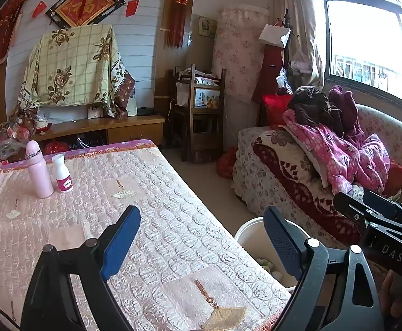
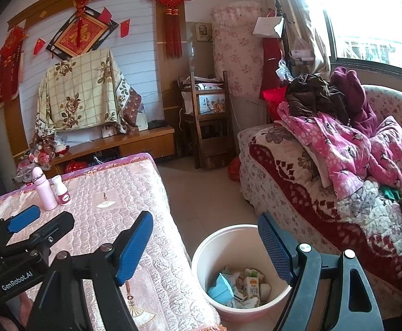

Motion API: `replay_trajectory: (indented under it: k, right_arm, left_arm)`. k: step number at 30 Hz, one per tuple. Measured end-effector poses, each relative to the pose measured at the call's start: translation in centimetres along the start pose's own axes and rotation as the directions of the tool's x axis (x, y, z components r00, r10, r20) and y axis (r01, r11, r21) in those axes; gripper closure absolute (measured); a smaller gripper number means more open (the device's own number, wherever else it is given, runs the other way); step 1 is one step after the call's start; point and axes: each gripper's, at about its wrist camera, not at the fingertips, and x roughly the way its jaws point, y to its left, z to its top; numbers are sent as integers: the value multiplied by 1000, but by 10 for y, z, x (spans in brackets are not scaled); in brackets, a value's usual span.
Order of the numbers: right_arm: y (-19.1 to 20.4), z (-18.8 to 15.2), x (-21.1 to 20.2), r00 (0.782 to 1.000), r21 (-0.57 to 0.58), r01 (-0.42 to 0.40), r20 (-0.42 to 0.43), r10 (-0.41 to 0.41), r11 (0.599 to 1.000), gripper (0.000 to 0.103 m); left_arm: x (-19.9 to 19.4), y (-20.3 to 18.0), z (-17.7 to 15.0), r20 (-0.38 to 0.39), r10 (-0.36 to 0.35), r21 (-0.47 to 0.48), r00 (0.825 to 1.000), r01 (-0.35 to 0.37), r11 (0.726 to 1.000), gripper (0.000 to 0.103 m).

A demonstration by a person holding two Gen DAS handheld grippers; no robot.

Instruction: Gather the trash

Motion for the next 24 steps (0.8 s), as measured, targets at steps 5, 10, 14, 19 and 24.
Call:
replay_trajectory:
  k: [5,10,14,19,24]
  right_arm:
    - [1,-2,1,1000,-2,-1,-3,1,1000,22]
    - [-1,-2,1,1000,2,1,-3,-1,1000,22]
    - [-1,-1,0,1000,2,5,-2,-5,1000,22]
    - [-4,-2,1,1000,10,10,-6,-10,1000,22]
    - [-5,-3,2,1000,10,13,-13,-13,1000,22]
  left_arm:
    - [1,-1,-2,-6,-1,5,1000,1,1000,12]
    - [2,-1,-3,-10,-6,4,1000,6,1000,12]
    - [3,-1,-4,-15,-8,4,1000,8,1000,12]
    - [5,1,-4,-23,-12,1,1000,12,1000,12]
    - [6,2,-6,-30,-13,-8,999,13,1000,12]
